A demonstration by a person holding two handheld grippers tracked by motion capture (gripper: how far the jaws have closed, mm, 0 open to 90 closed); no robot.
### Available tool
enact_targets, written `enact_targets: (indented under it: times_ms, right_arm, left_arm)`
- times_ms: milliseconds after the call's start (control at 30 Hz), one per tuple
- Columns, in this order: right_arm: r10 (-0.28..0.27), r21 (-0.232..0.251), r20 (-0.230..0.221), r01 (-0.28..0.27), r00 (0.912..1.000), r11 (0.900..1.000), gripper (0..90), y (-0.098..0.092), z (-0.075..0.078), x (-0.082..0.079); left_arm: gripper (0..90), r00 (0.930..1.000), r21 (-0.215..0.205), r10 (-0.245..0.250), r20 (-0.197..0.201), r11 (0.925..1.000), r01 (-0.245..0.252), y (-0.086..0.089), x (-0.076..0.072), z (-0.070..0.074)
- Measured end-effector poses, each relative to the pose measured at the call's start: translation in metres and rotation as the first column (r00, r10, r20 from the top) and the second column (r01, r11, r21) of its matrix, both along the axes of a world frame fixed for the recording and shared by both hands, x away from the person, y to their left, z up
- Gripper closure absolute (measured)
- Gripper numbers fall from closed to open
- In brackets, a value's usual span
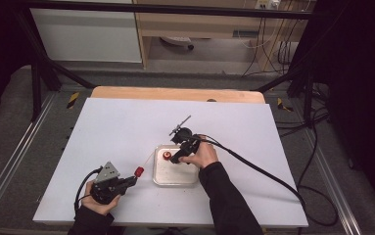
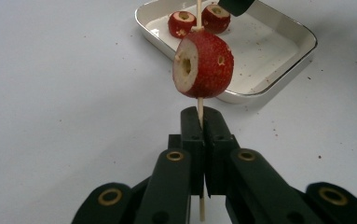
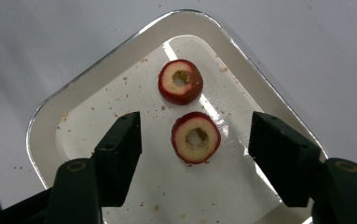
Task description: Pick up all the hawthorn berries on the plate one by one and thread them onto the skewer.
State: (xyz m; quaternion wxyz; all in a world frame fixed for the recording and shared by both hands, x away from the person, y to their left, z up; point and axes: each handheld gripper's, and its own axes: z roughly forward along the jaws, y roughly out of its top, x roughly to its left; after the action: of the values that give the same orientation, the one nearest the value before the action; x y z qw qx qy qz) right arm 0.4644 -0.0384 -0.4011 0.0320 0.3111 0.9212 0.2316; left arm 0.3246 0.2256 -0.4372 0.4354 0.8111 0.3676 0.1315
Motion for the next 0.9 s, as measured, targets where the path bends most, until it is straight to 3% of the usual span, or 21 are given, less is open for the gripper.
enact_targets:
  times_ms: [333,900]
  right_arm:
    - [-0.016,-0.034,-0.053,0.014,0.9985,0.999,50.4,0.004,-0.008,0.006]
    - [-0.025,-0.041,-0.083,0.022,0.9963,0.999,60.5,0.005,-0.014,0.009]
  left_arm:
    - [88.1,1.0000,0.003,0.000,-0.002,1.0000,0.000,-0.001,0.000,-0.001]
    - [88.1,1.0000,0.008,-0.002,-0.001,1.0000,0.003,-0.001,0.000,-0.001]
